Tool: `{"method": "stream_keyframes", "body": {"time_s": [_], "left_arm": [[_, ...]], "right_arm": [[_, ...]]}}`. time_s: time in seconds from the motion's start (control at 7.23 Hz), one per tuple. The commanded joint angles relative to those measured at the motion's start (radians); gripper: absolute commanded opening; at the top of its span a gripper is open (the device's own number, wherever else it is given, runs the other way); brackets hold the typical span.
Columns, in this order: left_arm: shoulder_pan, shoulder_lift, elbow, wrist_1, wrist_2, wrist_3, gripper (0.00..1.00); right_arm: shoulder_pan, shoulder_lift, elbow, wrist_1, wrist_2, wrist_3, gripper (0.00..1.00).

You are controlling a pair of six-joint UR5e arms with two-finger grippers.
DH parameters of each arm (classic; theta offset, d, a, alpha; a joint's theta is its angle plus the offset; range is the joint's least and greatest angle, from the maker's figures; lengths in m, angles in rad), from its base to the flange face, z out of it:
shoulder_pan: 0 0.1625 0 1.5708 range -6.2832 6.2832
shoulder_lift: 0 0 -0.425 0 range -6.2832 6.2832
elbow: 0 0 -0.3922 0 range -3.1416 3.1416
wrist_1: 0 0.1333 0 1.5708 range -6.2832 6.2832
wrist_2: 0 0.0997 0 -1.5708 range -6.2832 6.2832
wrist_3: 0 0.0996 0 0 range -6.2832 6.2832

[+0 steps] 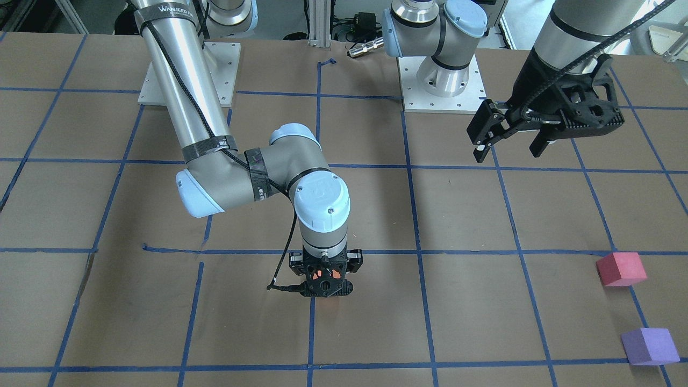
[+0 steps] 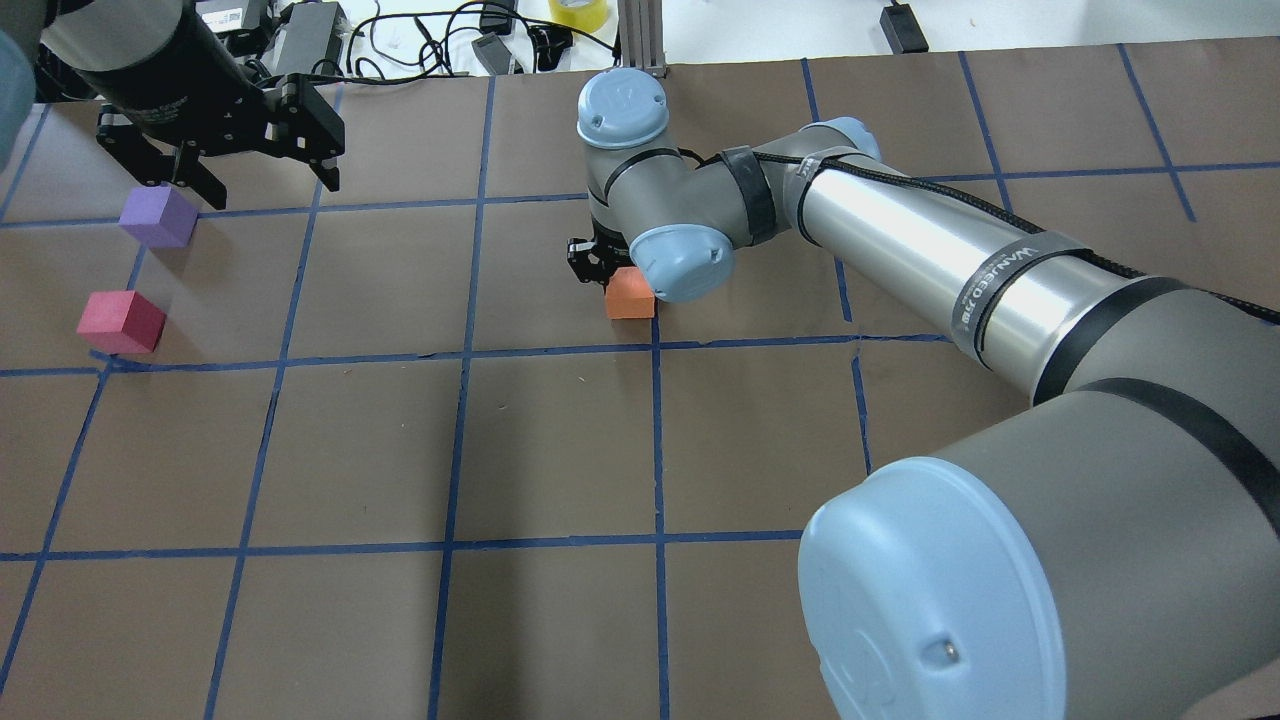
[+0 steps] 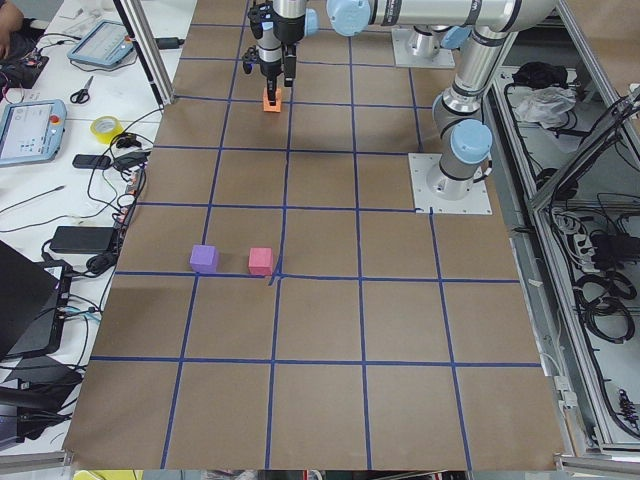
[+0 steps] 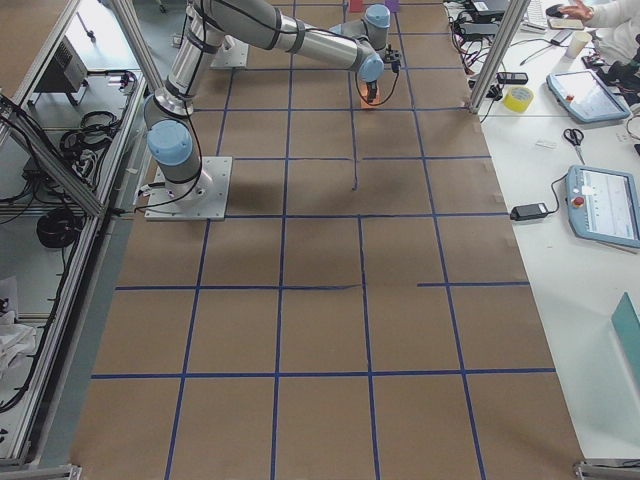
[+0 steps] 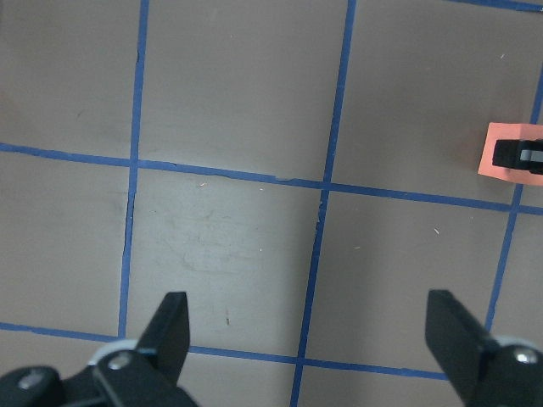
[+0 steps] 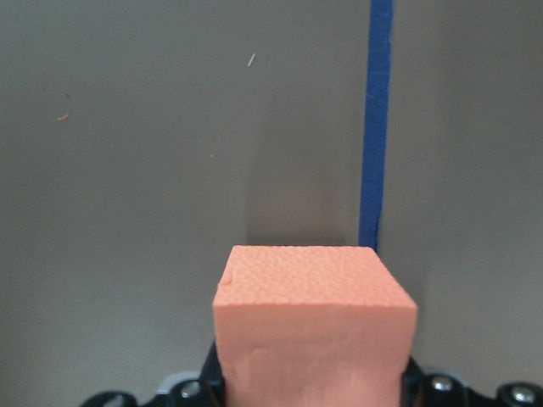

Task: Arrange blocks in a line
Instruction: 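Carry the orange cube toward the table center and set it down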

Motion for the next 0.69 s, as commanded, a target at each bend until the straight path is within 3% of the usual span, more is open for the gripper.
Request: {"method": "stream_keyframes", "body": {"time_s": [0.0, 0.14, 0.55], "left_arm": [[0.000, -0.001, 0.001, 0.000, 0.000, 0.000, 1.00], [0.000, -0.001, 0.001, 0.000, 0.000, 0.000, 1.00], [0.000, 0.000, 0.000, 0.000, 0.000, 0.000, 1.00]], "right_arm": [[0.001, -0.001, 0.000, -0.001, -0.002, 0.002, 0.75], [0.001, 0.001, 0.000, -0.008, 0.004, 0.002, 1.00], [-0.006, -0.022, -0.012, -0.002, 0.003, -0.013, 1.00]]}}
